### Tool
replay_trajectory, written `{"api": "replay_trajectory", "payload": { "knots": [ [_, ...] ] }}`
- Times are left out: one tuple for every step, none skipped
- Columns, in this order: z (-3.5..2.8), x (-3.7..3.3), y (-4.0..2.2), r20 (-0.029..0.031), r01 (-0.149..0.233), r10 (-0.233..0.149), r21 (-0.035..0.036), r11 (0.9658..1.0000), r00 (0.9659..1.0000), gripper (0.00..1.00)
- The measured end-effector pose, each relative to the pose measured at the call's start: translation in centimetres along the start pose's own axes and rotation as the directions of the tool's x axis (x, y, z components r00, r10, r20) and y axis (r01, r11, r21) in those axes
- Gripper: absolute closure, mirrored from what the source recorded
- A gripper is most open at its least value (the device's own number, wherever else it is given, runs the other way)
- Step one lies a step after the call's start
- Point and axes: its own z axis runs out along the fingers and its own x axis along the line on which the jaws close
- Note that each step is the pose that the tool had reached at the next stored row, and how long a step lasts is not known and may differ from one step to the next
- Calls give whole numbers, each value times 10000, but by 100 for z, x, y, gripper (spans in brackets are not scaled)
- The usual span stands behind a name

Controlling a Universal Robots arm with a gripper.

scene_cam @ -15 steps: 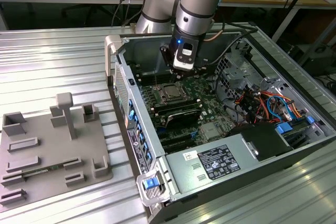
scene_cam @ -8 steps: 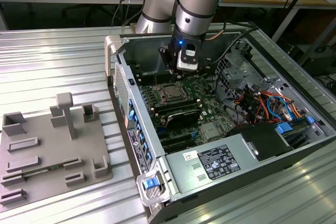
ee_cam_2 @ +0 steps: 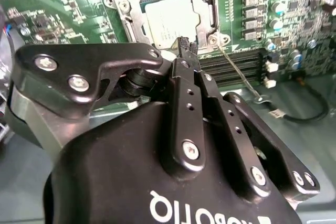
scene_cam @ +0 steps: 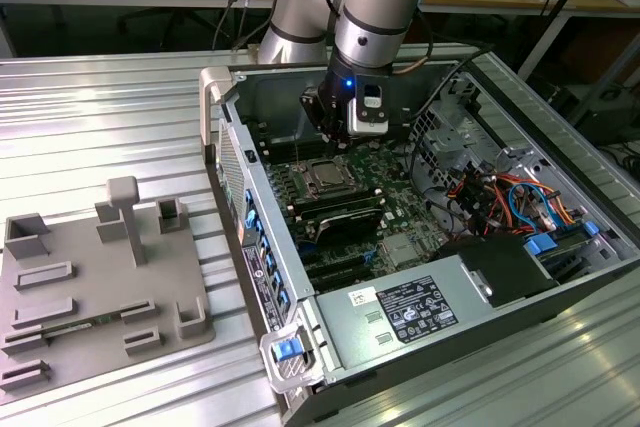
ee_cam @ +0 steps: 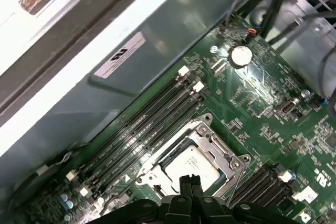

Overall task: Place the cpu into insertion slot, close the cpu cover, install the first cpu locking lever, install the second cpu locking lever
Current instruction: 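Install the first cpu locking lever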

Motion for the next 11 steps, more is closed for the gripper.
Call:
{"api": "replay_trajectory", "payload": {
  "knots": [
    [0, 0, 0, -5, 182, -182, 2, 9998, 9998, 89],
    [0, 0, 0, -12, 441, -441, 3, 9990, 9990, 89],
    [0, 0, 0, -17, 646, -646, 4, 9979, 9979, 89],
    [0, 0, 0, -22, 820, -820, 6, 9966, 9966, 89],
    [0, 0, 0, -30, 1132, -1132, 7, 9936, 9936, 89],
    [0, 0, 0, -36, 1344, -1344, 7, 9909, 9909, 89],
    [0, 0, 0, -40, 1496, -1496, 9, 9888, 9887, 89],
    [0, 0, 0, -45, 1688, -1688, 9, 9856, 9856, 89],
    [0, 0, 0, -49, 1838, -1838, 9, 9830, 9830, 89],
    [0, 0, 0, -56, 2058, -2058, 11, 9786, 9786, 89],
    [0, 0, 0, -59, 2199, -2199, 11, 9755, 9755, 89]
  ]
}}
